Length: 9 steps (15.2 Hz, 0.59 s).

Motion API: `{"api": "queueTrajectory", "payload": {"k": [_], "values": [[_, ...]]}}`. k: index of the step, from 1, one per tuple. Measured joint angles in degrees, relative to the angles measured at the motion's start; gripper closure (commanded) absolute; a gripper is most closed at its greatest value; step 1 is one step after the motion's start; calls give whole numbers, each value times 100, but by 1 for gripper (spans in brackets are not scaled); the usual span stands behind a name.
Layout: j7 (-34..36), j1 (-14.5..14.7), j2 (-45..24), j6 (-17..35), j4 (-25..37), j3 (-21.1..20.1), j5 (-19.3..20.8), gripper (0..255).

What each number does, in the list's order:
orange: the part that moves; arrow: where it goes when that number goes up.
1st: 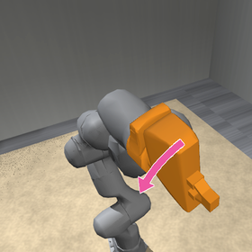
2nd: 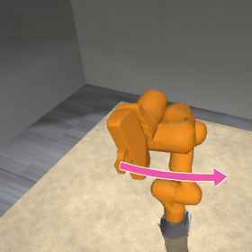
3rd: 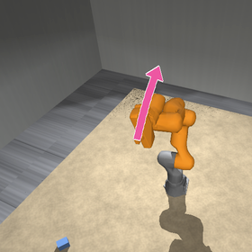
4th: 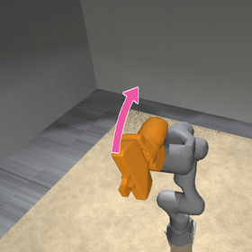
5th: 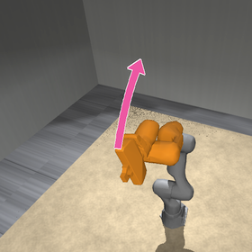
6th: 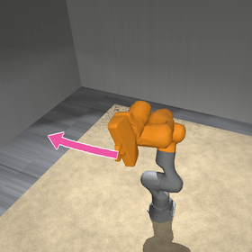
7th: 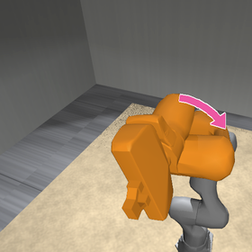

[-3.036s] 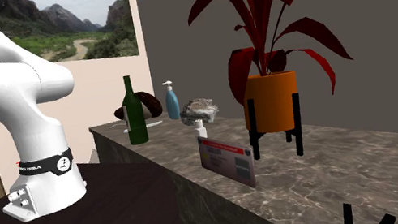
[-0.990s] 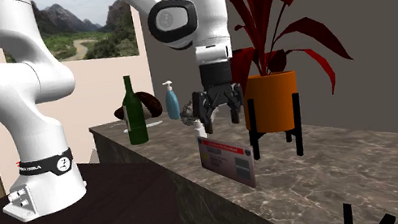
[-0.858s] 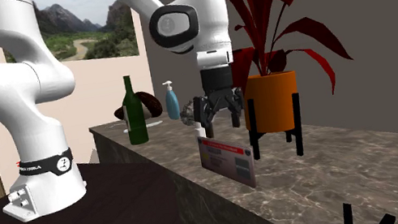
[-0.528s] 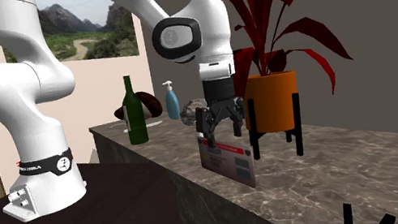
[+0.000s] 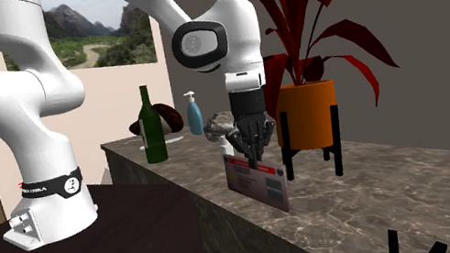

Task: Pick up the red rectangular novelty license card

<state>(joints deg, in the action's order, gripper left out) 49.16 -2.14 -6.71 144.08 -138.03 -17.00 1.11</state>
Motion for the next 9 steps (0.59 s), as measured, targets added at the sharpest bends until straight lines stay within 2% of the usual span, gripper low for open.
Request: {"api": "queueTrajectory", "payload": {"k": [4,9], "values": [[-8,-1,34,-34,2,-6,-17,255],[-109,-23,310,-375,79,-23,-146,255]]}}
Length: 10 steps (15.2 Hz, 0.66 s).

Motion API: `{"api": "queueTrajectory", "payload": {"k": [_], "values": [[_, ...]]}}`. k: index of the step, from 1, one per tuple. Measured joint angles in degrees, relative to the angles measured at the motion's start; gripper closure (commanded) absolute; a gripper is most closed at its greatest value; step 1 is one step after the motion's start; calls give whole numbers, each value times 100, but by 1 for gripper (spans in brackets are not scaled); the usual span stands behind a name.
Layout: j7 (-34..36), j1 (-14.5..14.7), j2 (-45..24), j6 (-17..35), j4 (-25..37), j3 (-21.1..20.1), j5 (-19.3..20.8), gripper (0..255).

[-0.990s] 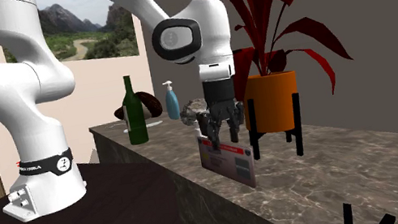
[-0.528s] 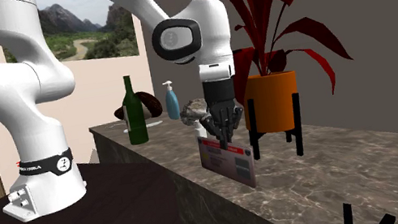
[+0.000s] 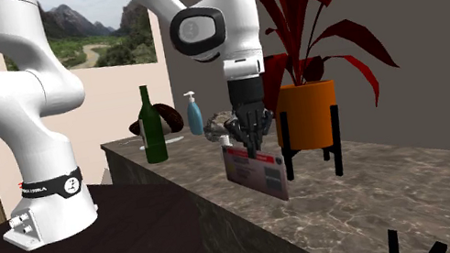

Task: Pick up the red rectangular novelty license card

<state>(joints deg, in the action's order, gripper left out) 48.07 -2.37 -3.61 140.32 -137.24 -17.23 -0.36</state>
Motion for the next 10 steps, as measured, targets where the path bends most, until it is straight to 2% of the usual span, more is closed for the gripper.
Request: {"api": "queueTrajectory", "payload": {"k": [10], "values": [[-147,-9,551,-760,231,-6,-218,255]]}}
